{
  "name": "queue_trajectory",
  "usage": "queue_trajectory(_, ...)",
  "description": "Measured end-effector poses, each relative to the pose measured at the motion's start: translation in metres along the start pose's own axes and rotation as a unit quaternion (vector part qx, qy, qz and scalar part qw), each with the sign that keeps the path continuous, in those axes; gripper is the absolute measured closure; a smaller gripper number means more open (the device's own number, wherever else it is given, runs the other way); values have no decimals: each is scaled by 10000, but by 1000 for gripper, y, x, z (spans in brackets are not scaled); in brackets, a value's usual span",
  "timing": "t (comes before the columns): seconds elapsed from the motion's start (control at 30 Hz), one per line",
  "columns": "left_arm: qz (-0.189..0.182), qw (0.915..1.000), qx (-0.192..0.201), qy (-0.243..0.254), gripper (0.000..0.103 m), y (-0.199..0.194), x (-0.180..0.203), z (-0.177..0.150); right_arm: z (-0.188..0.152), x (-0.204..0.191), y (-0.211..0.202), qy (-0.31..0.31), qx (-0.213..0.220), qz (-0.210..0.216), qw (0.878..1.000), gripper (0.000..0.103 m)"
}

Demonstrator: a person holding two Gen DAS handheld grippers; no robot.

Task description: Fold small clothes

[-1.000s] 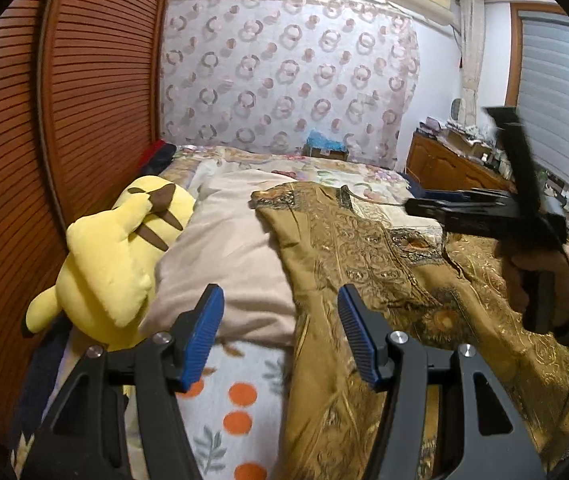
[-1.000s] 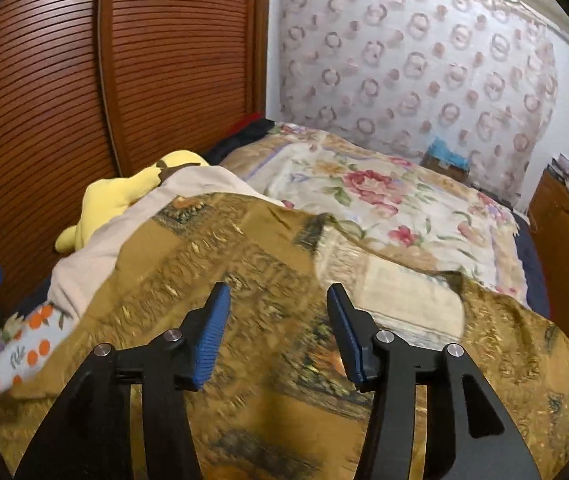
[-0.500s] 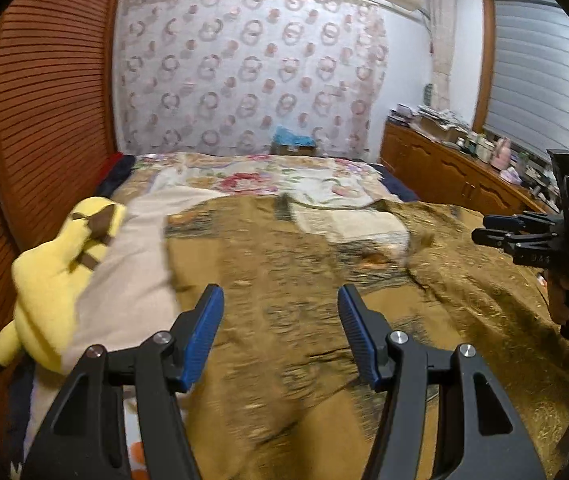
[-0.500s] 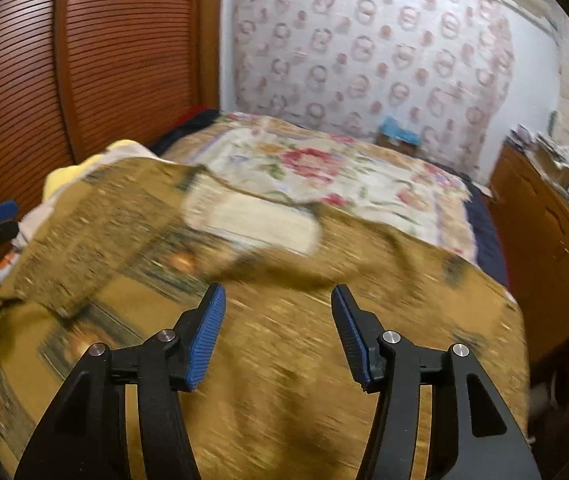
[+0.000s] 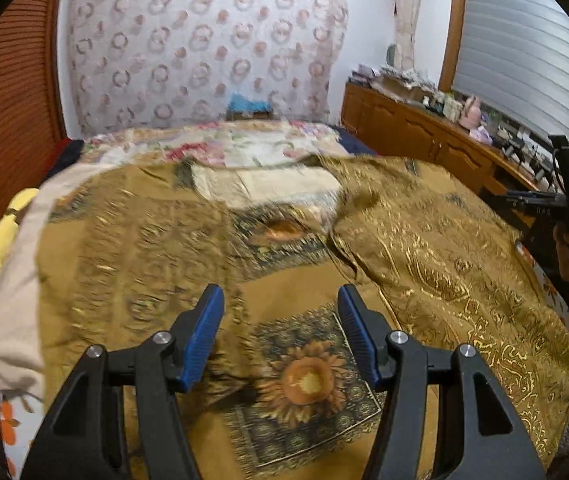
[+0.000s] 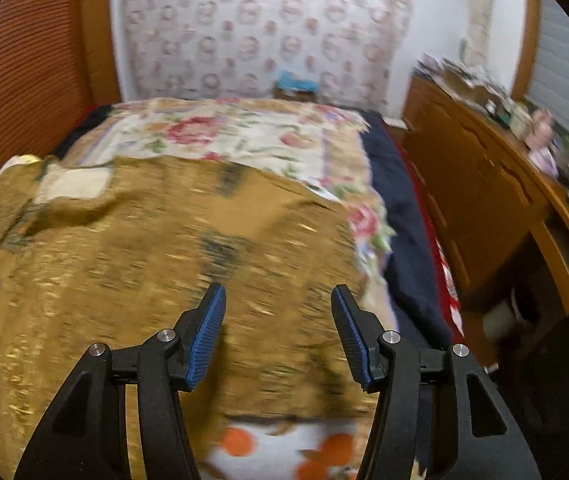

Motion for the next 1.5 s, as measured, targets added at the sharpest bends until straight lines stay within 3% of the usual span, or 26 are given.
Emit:
queue_trajectory(0.3,69,9980,-602,162,44,30,12,-7,-18,39,23,522,-524,140,9972,47)
queue_trajectory(0.47,183,9969,-700,323,44,36,18,-8,-25,48,26,680,-645,294,9952,47)
queue_trajectory(0.73,192,9954,-803,482,41,41,21,-7,-30,48,23,921,-674,803,9902,63)
queue_trajectory(0.83,193,9950,-819,544,37,42,24,-7,-28,47,23,872,-651,746,9913,68)
queue_trajectory(0.93,202,9949,-823,541,35,42,23,-7,-26,43,21,642,-601,477,9950,78)
queue_trajectory(1.0,200,9949,-824,540,35,43,23,-6,-26,42,17,493,-574,219,9969,93)
queue_trajectory(1.1,211,9949,-824,546,35,43,24,-6,-24,42,13,402,-472,158,9980,99)
queue_trajectory(1.3,212,9949,-825,547,34,43,23,-6,-7,27,-12,181,149,-16,9997,101)
queue_trajectory(1.5,186,9950,-819,535,35,42,23,-6,16,-16,-36,-303,680,161,9971,101)
Point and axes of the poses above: each gripper's, at about its wrist camera, not at the fingertips, and y roughly the way its jaws point, x to its right, z to its top, the point moved 3 cm from there along y, roughly the way its jaws point, and after that the axes turned 6 degrees about -x, right-handed, at the moved point
